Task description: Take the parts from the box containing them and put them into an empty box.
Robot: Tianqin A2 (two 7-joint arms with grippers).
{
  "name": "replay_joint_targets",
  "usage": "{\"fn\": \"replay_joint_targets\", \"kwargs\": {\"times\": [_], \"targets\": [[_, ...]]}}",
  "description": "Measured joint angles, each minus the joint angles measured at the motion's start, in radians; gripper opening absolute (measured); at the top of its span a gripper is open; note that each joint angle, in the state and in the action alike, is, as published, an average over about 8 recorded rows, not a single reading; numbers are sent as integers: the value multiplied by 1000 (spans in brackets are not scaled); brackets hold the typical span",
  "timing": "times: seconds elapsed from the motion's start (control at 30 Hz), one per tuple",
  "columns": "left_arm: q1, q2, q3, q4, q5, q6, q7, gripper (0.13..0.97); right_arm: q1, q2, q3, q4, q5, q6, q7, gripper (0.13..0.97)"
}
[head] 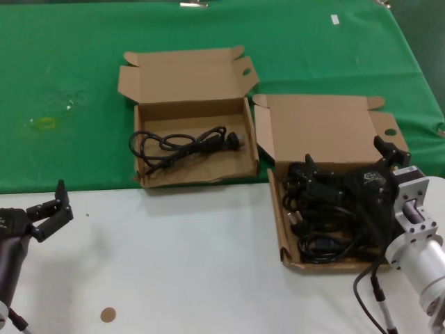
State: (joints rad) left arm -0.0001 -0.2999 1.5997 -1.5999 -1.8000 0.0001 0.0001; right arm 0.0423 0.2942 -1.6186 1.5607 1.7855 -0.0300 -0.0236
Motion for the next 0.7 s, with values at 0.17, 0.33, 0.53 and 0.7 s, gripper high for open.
{"fn": "replay_joint_targets", "kwargs": {"times": [0.17,0.33,0.53,0.7], "targets": [[0,0,0,0,0,0,0,966,0,0,0,0,0,0,0,966],[0,0,0,0,0,0,0,966,0,0,0,0,0,0,0,966],[0,0,0,0,0,0,0,966,0,0,0,0,0,0,0,966],[0,0,0,0,0,0,0,966,0,0,0,0,0,0,0,966]]}}
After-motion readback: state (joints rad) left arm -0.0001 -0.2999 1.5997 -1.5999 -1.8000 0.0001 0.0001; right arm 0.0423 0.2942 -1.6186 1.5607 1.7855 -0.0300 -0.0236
